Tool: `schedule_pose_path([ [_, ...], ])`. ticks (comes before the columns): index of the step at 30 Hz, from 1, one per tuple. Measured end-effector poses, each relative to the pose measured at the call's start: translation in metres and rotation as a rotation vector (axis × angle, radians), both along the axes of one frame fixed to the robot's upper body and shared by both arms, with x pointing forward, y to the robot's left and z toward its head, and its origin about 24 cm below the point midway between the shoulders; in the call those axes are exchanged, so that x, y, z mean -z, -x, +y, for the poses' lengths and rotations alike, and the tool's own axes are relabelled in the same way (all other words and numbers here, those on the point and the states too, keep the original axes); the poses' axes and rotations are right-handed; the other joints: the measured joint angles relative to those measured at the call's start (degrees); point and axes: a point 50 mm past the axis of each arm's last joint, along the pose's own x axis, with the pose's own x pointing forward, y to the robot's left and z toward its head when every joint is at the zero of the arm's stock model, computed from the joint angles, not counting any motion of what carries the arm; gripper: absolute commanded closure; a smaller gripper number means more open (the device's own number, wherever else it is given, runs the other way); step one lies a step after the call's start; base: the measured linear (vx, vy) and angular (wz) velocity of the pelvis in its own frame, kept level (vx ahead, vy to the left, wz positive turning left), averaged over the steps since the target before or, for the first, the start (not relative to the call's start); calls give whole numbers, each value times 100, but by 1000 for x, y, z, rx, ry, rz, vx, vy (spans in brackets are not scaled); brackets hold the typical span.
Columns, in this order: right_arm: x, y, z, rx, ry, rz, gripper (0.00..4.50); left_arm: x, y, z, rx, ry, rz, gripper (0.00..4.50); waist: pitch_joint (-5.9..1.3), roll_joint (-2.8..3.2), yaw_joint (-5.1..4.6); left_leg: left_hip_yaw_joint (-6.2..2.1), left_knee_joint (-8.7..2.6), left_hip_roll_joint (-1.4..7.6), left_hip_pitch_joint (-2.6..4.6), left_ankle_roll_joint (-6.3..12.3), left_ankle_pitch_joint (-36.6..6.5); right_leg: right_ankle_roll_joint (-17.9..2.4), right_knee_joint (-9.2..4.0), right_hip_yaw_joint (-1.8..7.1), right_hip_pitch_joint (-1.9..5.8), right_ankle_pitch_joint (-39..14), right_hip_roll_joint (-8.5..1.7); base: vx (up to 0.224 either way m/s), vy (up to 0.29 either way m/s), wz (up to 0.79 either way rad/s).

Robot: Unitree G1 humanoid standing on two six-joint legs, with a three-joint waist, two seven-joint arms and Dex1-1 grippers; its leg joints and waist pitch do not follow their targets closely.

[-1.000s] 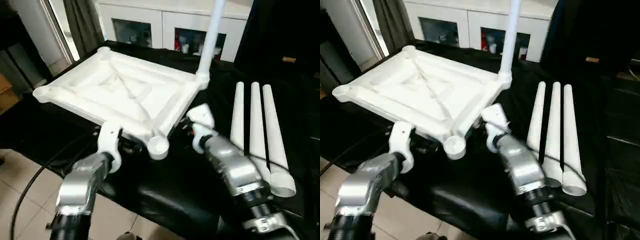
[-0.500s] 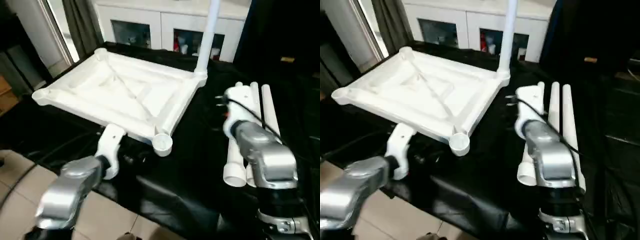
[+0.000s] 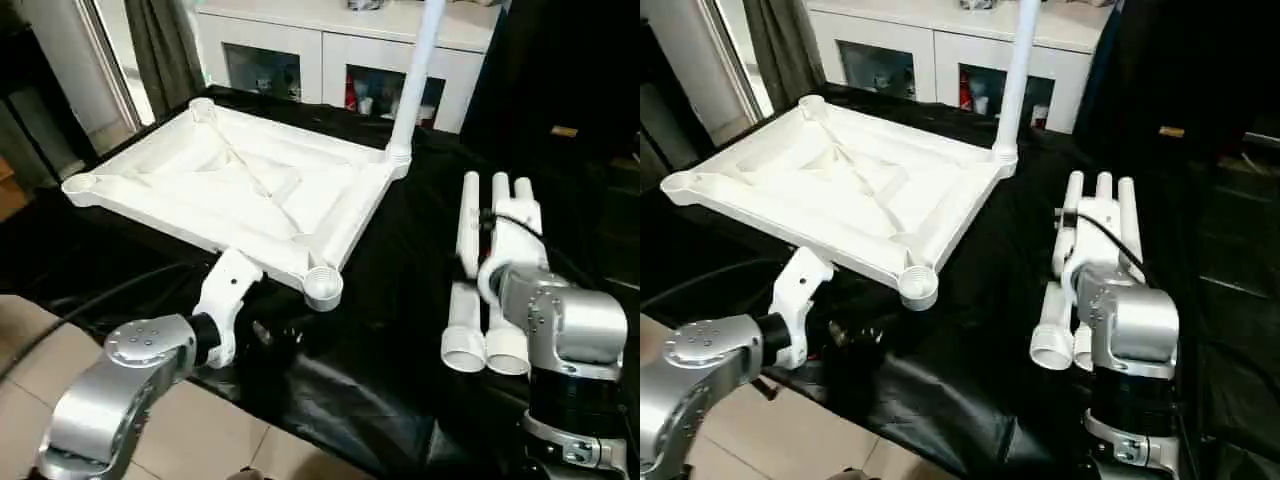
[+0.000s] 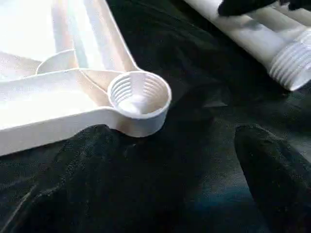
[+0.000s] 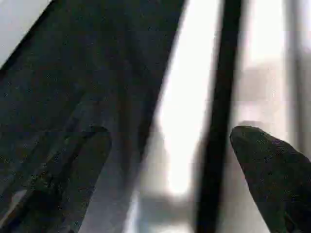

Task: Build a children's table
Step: Pick table leg

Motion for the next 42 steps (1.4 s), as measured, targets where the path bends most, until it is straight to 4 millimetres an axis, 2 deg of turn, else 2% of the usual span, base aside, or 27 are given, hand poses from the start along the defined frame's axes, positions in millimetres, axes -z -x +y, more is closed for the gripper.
schedule_pose_path([
  [2, 1, 0, 1, -5, -6, 9, 8, 0, 0, 0, 2, -2, 0, 0, -2, -7, 9, 0, 1, -1, 0, -1, 1, 0, 0, 2, 0, 0, 0, 0, 0, 0],
  [5, 3, 1, 4, -20, -28, 20, 8, -2, 1, 2, 7, -19, -1, 0, -2, -89, 14, -1, -2, 1, 4, -8, 5, 0, 14, 0, -3, 0, 0, 0, 0, 0],
  [9, 5, 2, 8, -38, -49, 44, 8, -6, 3, 1, 19, -22, -4, 0, -3, -146, 10, 0, 1, -2, 4, -9, 5, 0, 12, 5, -2, 0, 0, 0, 0, 0],
  [15, 12, 5, 8, -52, -42, 109, 8, -7, 7, 0, 51, -33, 10, 0, -2, -172, 12, -1, 0, -1, 7, -16, 9, 0, 17, 4, 0, 0, 0, 0, 0, 0],
  [21, 19, 6, 12, -55, -76, 150, 8, -11, 14, -4, 136, -31, 33, 0, -2, -174, 11, -1, -1, -1, 8, -21, 12, 0, 20, 4, -2, 0, 0, 0, 0, 0],
  [31, 25, 7, 14, -59, -105, 181, 92, -14, 15, -4, 158, -36, 43, 0, -6, -182, 13, -1, -1, -1, 14, -23, 13, 0, 25, 5, 1, 0, 0, 0, 0, 0],
  [35, 27, 7, 13, -58, -107, 186, 118, -14, 15, -4, 161, -40, 49, 0, -20, -205, 13, -2, -1, -1, 18, -23, 13, 0, 26, 5, 4, 0, 0, 0, 0, 0],
  [37, 28, 6, 13, -55, -109, 186, 147, -15, 15, -4, 164, -42, 47, 0, -22, -208, 12, -1, -1, -2, 19, -23, 14, 0, 26, 6, 5, 0, 0, 0, 0, 0],
  [42, 29, 6, 10, -23, -118, 180, 186, -22, 12, -5, 172, -53, 19, 0, -23, -206, 16, -2, -1, -2, 27, -25, 15, 0, 34, 5, 8, 0, 0, 0, 0, 0],
])
